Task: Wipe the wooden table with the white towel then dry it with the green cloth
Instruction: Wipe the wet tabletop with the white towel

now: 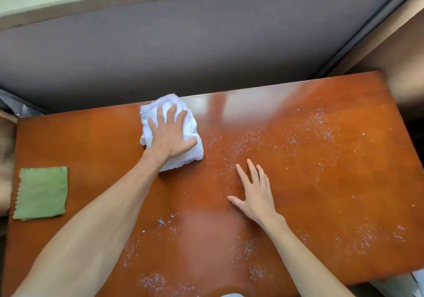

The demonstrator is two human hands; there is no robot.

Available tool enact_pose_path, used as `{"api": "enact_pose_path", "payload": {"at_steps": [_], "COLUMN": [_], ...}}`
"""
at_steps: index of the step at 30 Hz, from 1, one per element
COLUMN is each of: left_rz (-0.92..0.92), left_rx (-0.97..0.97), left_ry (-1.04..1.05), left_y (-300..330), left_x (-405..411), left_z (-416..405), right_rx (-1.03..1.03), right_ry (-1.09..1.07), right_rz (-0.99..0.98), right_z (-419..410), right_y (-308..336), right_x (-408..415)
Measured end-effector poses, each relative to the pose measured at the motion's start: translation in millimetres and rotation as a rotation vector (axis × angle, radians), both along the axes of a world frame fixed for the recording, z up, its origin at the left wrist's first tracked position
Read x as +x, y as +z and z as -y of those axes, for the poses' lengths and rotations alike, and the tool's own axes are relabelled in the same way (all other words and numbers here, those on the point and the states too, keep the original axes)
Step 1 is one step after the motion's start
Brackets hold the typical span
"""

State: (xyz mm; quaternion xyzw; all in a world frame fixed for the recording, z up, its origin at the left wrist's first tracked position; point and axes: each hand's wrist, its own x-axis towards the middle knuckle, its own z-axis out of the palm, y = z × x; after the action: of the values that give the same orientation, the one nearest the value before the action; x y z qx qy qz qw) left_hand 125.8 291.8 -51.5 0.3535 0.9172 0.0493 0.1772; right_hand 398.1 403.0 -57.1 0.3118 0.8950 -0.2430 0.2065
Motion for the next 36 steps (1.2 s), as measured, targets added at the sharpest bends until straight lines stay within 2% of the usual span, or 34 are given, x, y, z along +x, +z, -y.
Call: {"api": "enact_pose_path", "payload": {"at_steps": [5,9,11,14,21,26,29,32,36], "left_rz": [-0.016,-0.125,-0.134,-0.13,-0.004,-0.062,-0.022,-0.071,-0.117], "left_rx": [0.083,0.161,0.138,0.063,0.066,0.095,0.151,0.135,0.107], "left_ry": [-0.146,-0.303,-0.254,-0.062,0.281,0.343,0.396,0.463,0.529], "left_y": [-2.1,-13.0,-11.6,-10.4,-14.5,-18.6,-14.5,-16.1,-17.8], "left_x": [85.9,141.2,160.7,175.5,119.1,35.5,-2.7,-12.2,7.6], "left_z": [-18.5,5.8,23.8,51.3,87.7,74.9,57.7,36.3,4.3], "right_rx": [-0.005,-0.002,-0.001,-0.002,-0.016,-0.016,-0.048,-0.03,-0.005], "right_ry": [0.063,0.088,0.077,0.068,0.058,0.071,0.009,-0.107,-0.209], "right_rz": [-0.02,-0.025,-0.036,-0.042,-0.045,-0.059,-0.122,-0.207,-0.19], "right_z": [-12.4,-17.2,-16.6,-15.7,-17.8,-25.5,-33.7,-42.6,-67.3], "right_y": [-1.1,-3.3,-3.7,-3.8,1.6,5.4,9.8,12.2,11.2], "right_x": [9.1,12.7,12.6,12.5,11.6,9.9,14.9,35.7,73.6]}}
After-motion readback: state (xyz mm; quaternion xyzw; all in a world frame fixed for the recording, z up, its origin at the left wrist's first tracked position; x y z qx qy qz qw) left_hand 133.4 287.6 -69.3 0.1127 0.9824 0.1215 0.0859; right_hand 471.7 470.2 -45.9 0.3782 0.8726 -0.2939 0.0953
